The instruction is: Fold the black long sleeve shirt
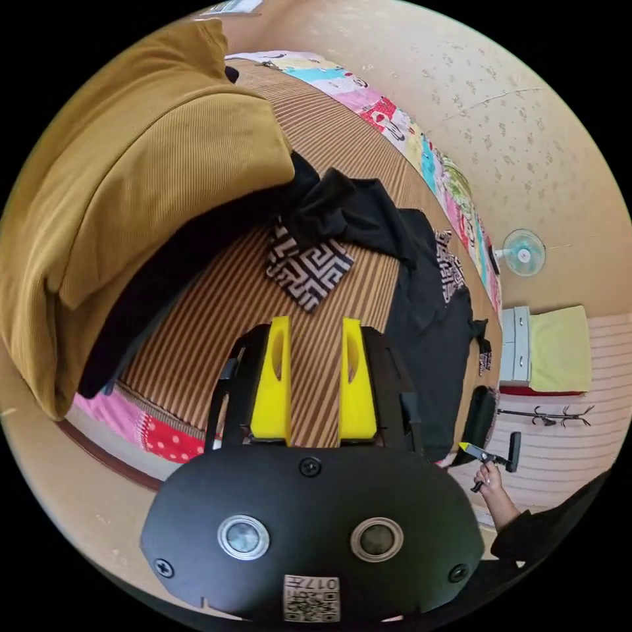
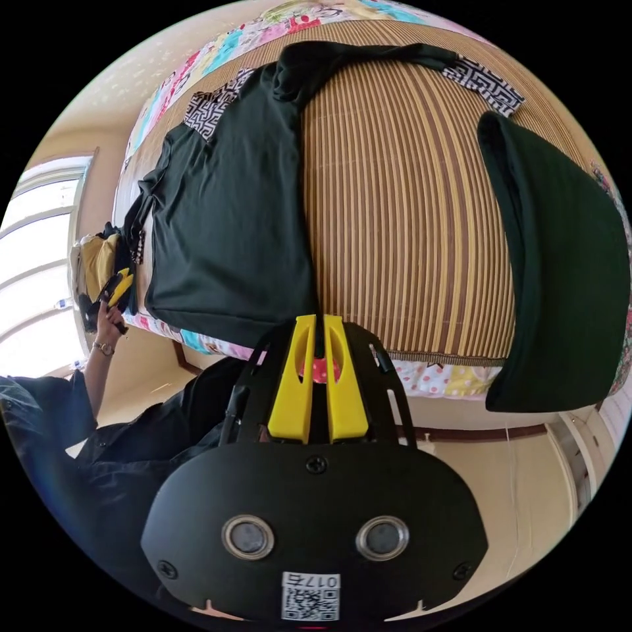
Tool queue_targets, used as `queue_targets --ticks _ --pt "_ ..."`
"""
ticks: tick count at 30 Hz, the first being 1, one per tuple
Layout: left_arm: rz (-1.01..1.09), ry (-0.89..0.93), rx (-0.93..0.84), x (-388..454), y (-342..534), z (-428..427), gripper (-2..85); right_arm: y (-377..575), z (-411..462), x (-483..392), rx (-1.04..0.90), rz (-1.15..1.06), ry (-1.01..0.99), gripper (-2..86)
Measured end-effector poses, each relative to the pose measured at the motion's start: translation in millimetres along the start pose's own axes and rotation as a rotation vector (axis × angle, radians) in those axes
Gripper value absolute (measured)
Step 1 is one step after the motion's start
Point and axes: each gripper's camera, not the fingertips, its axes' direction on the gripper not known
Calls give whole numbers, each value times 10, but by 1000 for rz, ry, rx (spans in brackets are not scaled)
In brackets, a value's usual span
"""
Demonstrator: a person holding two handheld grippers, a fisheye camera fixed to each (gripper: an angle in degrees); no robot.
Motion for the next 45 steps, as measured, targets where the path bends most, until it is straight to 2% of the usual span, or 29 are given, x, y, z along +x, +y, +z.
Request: queue_targets --ticks 4,6,10,12,15,19,21,24,27,31,36,40,45 --pt "-69 -50 25 140 -114 164 80 -50 90 -246 8 -35 -32 24" --pt "0 0 -40 402 -126 220 25 -53 130 -344 14 -46 -37 24" --pt "229 -33 -44 1097 -118 -120 8 -55 248 -506 19 -46 -58 23" --pt "446 -124 32 1572 -142 -614 3 -61 282 -562 26 -38 -77 23" --pt "664 -280 135 1945 -131 -1280 1 -97 309 -703 61 -44 -164 23" --pt "839 -353 247 2043 60 -1969 -1 -199 456 -1050 72 -122 -218 25" --pt "929 -506 265 1944 300 -2072 -1 -223 560 -1203 74 -153 -246 26" --pt "948 -694 170 1650 559 -1807 0 -232 785 -1506 66 -223 -349 29" --pt "973 -758 52 1440 836 -1498 2 -249 1063 -1953 14 -314 -398 34" --pt "964 -731 28 1444 1104 -1405 2 -283 1288 -2793 -11 -535 -411 50" --pt "885 -631 76 1513 1256 -1487 3 -227 1210 -4048 92 -907 -394 86" --pt "848 -582 100 1449 1287 -1562 3 55 1202 -5052 226 -1274 -268 114" --pt "791 -479 107 1178 1205 -1726 3 464 1703 -5752 205 -1665 -7 115"
